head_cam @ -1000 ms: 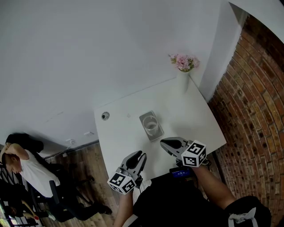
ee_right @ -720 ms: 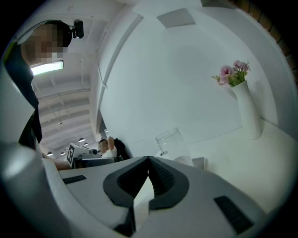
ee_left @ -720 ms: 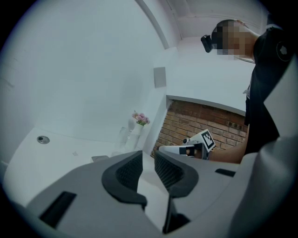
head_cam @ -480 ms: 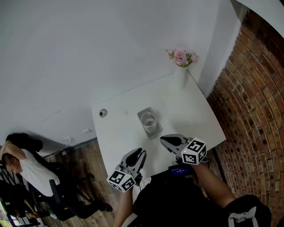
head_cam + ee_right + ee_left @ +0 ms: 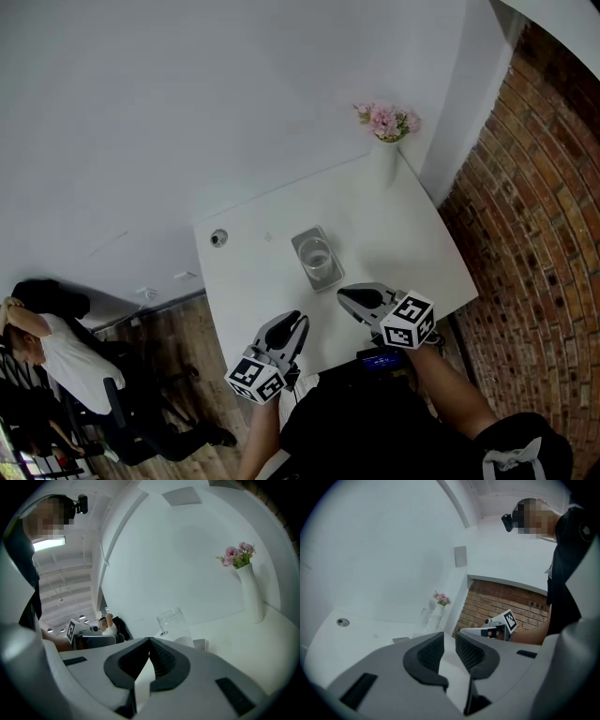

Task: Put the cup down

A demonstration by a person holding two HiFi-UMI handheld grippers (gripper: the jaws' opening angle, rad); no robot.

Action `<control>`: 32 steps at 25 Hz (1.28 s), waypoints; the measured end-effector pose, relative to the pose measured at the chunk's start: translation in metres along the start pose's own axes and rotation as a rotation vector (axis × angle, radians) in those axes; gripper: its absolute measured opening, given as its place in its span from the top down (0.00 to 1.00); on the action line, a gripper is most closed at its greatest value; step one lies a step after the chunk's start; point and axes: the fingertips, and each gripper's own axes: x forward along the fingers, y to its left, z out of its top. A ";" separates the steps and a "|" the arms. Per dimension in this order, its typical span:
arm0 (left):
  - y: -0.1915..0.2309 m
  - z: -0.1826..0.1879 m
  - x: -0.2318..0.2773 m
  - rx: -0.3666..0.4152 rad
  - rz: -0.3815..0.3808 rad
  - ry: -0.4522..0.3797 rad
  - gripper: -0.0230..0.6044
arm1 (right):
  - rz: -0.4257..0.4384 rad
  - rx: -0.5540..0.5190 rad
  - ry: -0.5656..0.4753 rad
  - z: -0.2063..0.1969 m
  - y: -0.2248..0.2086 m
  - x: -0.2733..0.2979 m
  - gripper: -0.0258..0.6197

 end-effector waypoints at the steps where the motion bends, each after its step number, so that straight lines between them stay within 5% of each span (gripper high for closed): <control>1: 0.000 0.001 0.000 0.002 -0.002 -0.001 0.83 | -0.001 -0.001 0.000 0.000 0.000 0.000 0.94; 32: 0.000 0.003 0.004 -0.002 -0.020 0.002 0.83 | -0.005 -0.032 0.021 -0.001 -0.001 0.005 0.94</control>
